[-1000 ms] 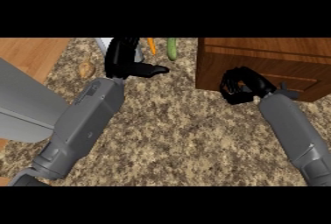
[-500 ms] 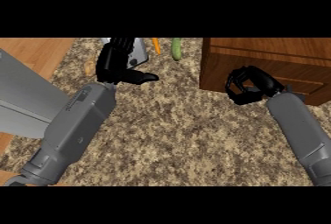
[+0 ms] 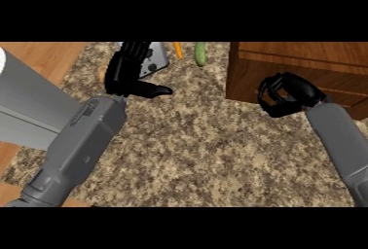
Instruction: Pick up the cup, place it into the drawer and close the drawer
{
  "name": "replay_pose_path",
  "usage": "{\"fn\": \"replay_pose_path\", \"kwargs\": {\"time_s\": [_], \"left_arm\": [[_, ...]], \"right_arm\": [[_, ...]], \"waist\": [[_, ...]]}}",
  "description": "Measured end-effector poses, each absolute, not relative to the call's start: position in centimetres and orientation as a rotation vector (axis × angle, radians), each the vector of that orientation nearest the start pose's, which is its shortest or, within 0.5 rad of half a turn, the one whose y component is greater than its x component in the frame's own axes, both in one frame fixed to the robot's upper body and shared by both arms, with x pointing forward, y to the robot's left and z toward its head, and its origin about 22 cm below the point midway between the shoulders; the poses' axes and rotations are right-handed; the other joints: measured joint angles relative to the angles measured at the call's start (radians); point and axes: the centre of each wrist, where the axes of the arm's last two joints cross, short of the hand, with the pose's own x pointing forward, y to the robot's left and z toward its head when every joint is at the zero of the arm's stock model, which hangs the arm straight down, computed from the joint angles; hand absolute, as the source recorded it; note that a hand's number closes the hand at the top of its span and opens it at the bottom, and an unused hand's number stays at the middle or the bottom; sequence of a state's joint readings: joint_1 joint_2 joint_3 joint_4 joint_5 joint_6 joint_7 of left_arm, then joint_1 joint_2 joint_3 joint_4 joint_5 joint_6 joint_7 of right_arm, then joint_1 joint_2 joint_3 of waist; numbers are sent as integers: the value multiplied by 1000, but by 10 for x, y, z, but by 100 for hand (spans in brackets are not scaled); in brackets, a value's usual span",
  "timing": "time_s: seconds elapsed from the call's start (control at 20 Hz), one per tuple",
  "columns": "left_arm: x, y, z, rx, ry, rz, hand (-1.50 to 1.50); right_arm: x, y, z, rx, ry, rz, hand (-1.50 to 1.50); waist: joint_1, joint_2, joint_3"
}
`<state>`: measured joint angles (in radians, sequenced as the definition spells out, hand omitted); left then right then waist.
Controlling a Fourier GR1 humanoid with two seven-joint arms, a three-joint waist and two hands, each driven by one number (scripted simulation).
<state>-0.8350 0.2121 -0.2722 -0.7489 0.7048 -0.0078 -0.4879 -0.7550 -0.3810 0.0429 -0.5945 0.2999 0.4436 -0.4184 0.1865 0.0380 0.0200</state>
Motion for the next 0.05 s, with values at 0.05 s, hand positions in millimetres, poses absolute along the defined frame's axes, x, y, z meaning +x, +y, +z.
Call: {"fn": "replay_pose_path", "kwargs": {"time_s": [0.05], "left_arm": [[412,166,61,-459,-1880,20,-150]], "right_arm": [[405,-296,38,45,-1481,898,150]], "waist": [[2,0,0]]}}
